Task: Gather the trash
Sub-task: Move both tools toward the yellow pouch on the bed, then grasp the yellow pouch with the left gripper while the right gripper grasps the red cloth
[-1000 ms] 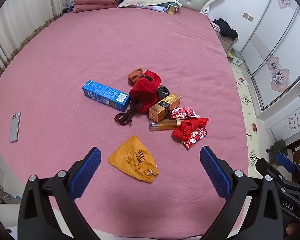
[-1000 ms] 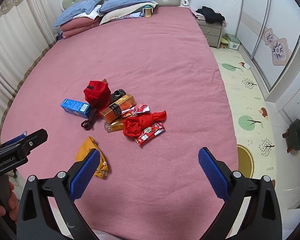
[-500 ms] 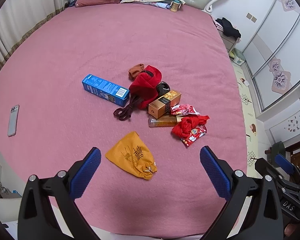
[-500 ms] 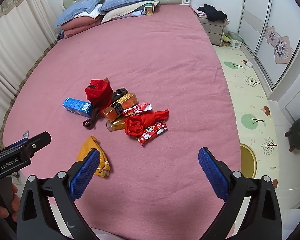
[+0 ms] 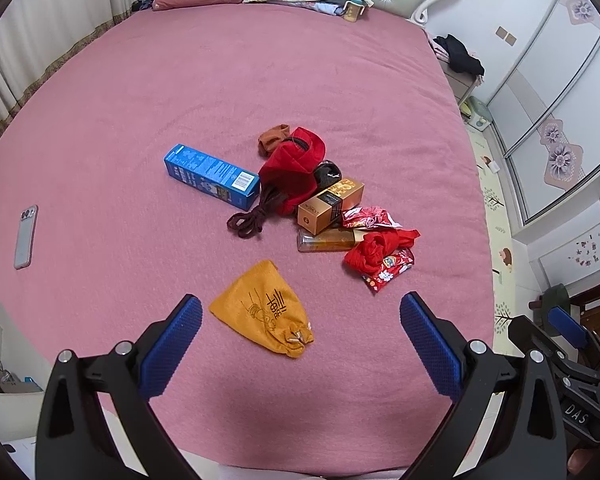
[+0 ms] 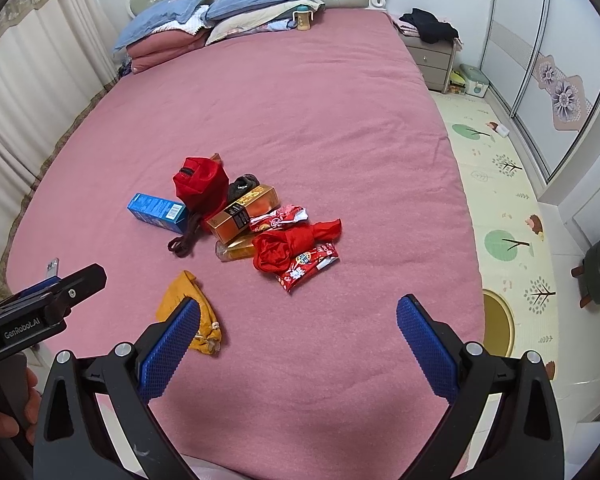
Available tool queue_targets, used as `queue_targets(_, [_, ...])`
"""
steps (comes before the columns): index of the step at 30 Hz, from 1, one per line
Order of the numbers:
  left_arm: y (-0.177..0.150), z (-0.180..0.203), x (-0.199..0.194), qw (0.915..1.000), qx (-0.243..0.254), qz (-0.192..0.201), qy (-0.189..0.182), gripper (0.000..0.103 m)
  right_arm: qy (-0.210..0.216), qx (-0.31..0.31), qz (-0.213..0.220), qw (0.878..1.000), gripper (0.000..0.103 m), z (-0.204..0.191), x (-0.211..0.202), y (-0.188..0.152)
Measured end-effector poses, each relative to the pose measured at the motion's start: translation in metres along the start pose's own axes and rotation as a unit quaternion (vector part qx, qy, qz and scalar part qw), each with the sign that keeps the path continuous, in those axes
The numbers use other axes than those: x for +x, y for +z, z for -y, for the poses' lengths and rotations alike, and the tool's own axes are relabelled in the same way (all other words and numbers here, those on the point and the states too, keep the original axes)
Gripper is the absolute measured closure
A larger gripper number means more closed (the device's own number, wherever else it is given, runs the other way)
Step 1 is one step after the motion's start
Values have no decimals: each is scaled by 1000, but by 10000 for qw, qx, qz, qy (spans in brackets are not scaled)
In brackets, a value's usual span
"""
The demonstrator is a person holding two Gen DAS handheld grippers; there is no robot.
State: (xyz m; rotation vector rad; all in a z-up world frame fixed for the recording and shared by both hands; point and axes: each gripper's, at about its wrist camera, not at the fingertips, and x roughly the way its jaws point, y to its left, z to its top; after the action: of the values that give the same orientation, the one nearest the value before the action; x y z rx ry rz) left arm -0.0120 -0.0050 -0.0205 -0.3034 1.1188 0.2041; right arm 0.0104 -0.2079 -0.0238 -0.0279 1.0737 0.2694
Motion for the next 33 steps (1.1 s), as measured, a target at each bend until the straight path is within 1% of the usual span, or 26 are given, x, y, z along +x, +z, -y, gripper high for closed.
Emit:
queue_targets(11, [-2, -4, 12, 9999, -93, -125, 38, 4, 49, 14, -119, 9999, 9, -2, 11, -1])
queue_targets(21, [-4, -11, 30, 9991, -350, -247, 63, 4, 100, -111, -124, 9998, 9, -10, 26, 3])
queue_targets(25, [-6, -16, 45, 9983, -479, -326, 98, 4, 87, -188, -205, 9996, 9, -11, 37, 3])
queue_targets(33, [-15, -33, 83, 9934, -967, -600, 104, 4, 55, -233, -388, 9990, 9, -5, 69, 1])
